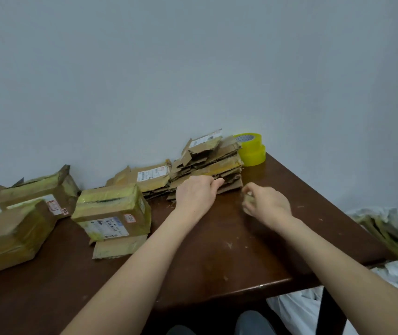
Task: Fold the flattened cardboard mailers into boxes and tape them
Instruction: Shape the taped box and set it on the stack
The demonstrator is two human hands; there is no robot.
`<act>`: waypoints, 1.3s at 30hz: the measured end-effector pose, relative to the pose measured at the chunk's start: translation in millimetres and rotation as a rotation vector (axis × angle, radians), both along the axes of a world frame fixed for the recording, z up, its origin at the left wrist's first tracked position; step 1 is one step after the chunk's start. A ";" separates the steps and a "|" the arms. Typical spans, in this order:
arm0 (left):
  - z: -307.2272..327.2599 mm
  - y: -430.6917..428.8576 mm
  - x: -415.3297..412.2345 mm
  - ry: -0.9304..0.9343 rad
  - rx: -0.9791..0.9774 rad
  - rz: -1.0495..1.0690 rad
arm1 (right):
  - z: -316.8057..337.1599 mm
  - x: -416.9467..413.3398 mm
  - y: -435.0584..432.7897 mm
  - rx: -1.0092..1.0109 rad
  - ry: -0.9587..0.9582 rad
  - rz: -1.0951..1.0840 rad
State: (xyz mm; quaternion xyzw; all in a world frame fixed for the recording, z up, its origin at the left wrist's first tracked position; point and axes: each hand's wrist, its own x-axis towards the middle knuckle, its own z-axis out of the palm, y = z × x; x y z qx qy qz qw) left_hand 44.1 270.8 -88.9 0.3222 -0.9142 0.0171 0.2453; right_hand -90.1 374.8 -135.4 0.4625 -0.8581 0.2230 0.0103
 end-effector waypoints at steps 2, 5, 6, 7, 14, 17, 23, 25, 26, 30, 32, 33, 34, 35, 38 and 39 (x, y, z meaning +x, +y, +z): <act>11.8 -9.5 36.1 0.084 -0.088 -0.014 | -3.8 5.3 -2.1 0.095 0.063 0.001; 30.5 -33.6 106.2 0.312 -0.187 0.022 | 14.2 38.3 -25.3 -0.075 0.062 0.049; 36.4 -43.2 129.9 0.394 -0.183 0.063 | 23.8 57.4 -36.8 -0.181 0.030 0.110; 41.4 -53.9 151.5 0.459 -0.146 0.129 | 33.5 78.5 -49.0 -0.272 0.002 0.183; 10.8 -122.6 210.0 0.341 0.360 0.464 | 47.9 214.5 -138.1 -0.137 -0.224 0.483; -15.1 -119.7 196.9 0.228 0.398 0.500 | 29.6 227.9 -156.3 -0.050 -0.372 0.363; -13.2 -148.1 175.8 0.164 0.461 0.652 | 32.8 206.1 -187.1 0.023 -0.505 0.064; -14.0 -155.7 173.2 0.154 0.556 0.664 | 40.7 201.8 -191.8 0.066 -0.507 0.050; -14.5 -160.9 174.8 0.180 0.612 0.645 | 41.0 199.4 -195.0 0.082 -0.549 0.050; -15.6 -180.4 188.9 0.345 0.753 0.576 | 28.0 186.1 -214.8 0.027 -0.733 0.044; -16.3 -181.2 191.8 0.346 0.709 0.602 | 25.0 182.3 -215.4 -0.029 -0.776 0.051; -17.2 -180.5 191.7 0.337 0.675 0.616 | 24.6 181.6 -214.3 -0.038 -0.769 0.040; -18.1 -179.3 192.2 0.325 0.641 0.634 | 23.5 180.6 -213.4 -0.042 -0.741 0.022; -19.5 -178.7 192.8 0.324 0.606 0.645 | 24.5 181.3 -211.4 -0.051 -0.716 0.003; -23.2 -172.7 193.6 0.356 0.570 0.631 | 22.6 181.2 -209.4 -0.057 -0.685 0.003; -24.6 -169.5 193.2 0.384 0.595 0.595 | 23.4 181.8 -206.7 -0.052 -0.693 0.024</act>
